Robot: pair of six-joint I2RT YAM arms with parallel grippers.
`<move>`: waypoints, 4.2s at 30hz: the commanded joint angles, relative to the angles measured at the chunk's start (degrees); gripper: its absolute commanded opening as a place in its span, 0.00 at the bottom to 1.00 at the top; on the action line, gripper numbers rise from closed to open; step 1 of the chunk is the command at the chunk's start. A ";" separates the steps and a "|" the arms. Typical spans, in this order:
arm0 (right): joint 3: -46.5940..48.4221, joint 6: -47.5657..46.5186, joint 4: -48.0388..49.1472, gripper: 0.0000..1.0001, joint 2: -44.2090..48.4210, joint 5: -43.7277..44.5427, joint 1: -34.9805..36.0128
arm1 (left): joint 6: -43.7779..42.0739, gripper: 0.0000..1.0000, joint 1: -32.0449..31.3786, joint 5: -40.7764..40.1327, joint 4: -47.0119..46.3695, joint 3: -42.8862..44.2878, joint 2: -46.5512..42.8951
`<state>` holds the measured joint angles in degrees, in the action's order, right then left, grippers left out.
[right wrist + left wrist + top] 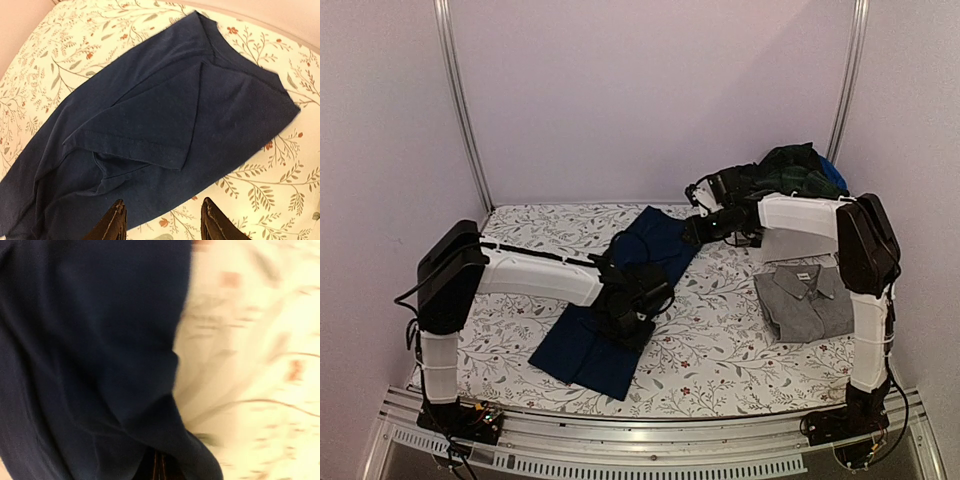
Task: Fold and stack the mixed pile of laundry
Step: Rotate the rectangle-folded T-shirt at the center of the board.
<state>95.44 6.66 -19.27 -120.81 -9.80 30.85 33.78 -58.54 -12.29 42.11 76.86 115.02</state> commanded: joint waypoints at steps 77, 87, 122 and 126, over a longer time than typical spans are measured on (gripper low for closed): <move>-4.65 -4.49 0.76 0.44 -9.01 -1.53 3.41 | 5.97 0.50 -10.00 11.71 -20.75 -32.04 -30.11; -8.01 -1.37 3.98 0.50 3.25 -3.01 3.71 | -7.28 0.54 15.68 11.85 -26.56 -25.31 -31.24; 29.23 -3.58 -9.71 0.01 -30.68 11.73 5.88 | -13.39 0.00 32.86 14.98 -21.92 10.44 14.84; 33.44 -5.35 -8.38 0.01 -33.54 10.61 7.48 | -11.98 0.00 34.16 17.01 -26.16 3.20 10.98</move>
<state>126.02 3.66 -25.78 -149.36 2.24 36.38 19.62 -26.72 4.21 13.98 86.91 127.42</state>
